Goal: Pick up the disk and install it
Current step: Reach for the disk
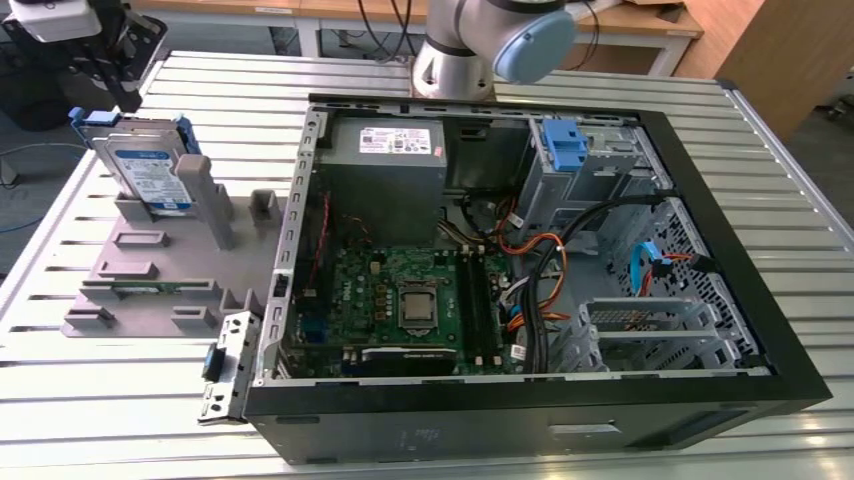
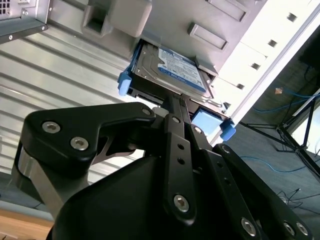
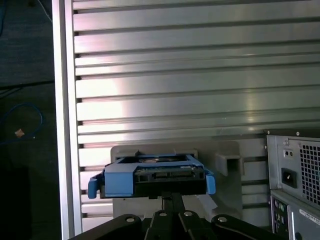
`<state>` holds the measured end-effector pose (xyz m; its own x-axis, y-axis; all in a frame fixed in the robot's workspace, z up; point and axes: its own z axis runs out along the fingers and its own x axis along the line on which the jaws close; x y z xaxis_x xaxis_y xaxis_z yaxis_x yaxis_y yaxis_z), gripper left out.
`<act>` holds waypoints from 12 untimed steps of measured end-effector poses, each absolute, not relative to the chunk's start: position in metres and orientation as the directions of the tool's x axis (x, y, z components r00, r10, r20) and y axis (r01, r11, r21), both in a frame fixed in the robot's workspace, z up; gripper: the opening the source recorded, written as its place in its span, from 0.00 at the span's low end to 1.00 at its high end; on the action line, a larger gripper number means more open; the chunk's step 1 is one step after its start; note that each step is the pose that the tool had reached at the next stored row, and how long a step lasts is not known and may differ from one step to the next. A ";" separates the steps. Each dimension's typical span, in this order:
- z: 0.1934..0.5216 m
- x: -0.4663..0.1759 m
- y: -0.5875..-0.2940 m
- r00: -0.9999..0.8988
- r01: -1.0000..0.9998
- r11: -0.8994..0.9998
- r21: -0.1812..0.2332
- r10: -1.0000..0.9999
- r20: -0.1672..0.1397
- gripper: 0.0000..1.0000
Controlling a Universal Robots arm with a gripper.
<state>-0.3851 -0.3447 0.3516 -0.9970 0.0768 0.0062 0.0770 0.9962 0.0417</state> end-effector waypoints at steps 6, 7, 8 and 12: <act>0.347 -0.392 -0.344 -0.997 0.077 0.996 0.042 0.077 0.006 0.11; 0.347 -0.393 -0.344 -0.997 0.077 0.996 0.042 0.077 0.006 0.11; 0.347 -0.394 -0.344 -0.997 0.077 0.996 0.042 0.077 0.006 0.11; 0.347 -0.395 -0.344 -0.997 0.077 0.996 0.042 0.077 0.006 0.11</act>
<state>-0.3950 -0.3440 0.3465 -0.9970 0.0766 0.0061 0.0768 0.9962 0.0418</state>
